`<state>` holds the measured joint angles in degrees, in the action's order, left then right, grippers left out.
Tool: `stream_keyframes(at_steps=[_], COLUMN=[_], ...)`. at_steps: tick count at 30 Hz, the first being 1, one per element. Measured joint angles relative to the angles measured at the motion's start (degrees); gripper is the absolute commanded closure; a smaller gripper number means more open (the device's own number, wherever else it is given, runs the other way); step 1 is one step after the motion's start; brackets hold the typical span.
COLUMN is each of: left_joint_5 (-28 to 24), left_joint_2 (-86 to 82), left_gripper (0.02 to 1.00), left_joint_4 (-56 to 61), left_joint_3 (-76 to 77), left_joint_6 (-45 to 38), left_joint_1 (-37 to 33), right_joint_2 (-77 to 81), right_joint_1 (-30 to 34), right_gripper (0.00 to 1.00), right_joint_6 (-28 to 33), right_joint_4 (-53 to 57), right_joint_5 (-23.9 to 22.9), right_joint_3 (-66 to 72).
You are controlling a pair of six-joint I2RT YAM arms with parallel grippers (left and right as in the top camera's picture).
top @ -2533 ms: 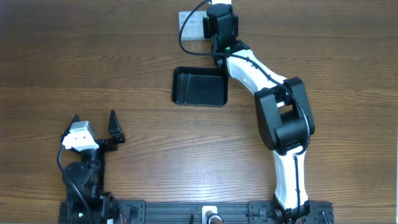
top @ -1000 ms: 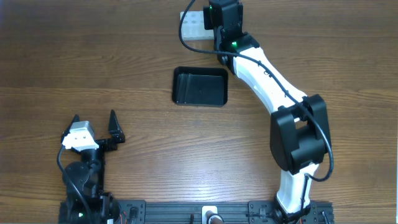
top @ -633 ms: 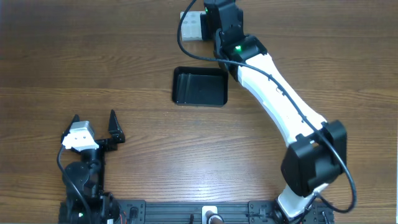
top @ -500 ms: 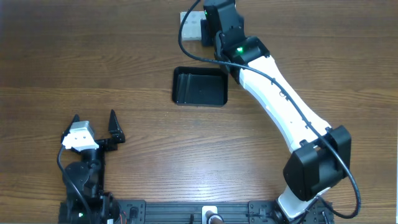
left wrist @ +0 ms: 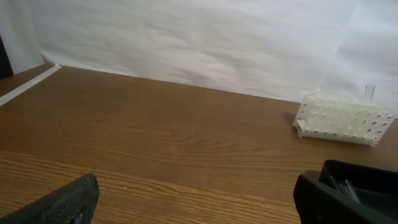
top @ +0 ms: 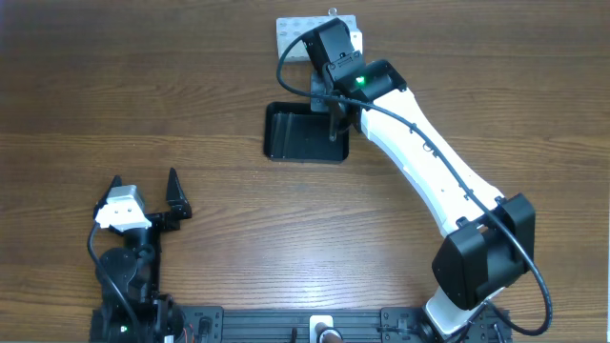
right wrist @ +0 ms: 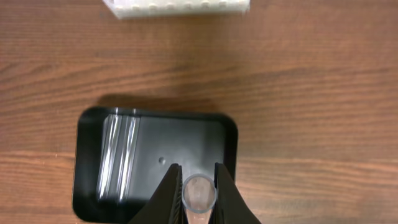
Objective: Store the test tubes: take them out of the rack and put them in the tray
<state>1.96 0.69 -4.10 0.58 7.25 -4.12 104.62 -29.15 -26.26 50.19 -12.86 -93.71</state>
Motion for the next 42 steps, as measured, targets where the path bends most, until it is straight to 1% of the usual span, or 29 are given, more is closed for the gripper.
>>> stream_keyframes(at_steps=[4,10,20,29,42], left_joint_5=[0.0,0.0,0.0,0.0,0.0], left_joint_2=[0.0,0.0,0.0,0.0,0.0], left_gripper=[0.020,0.020,0.020,0.023,0.020], left_joint_4=[0.0,0.0,0.0,0.0,0.0], left_joint_3=[0.0,0.0,0.0,0.0,0.0], left_joint_6=[0.0,0.0,0.0,0.0,0.0], left_joint_1=[0.0,0.0,0.0,0.0,0.0], right_joint_2=[0.3,2.9,7.5,10.1,13.5], right_joint_1=[0.0,0.0,0.0,0.0,0.0], right_gripper=[0.958,0.956,0.950,0.945,0.945], right_joint_6=[-1.0,-1.2,-1.6,-1.9,-4.8], right_joint_4=[0.7,0.7,-0.1,-3.6,-5.7], right_joint_5=[1.7,2.9,3.4,3.8,5.4], right_joint_3=[0.0,0.0,0.0,0.0,0.0])
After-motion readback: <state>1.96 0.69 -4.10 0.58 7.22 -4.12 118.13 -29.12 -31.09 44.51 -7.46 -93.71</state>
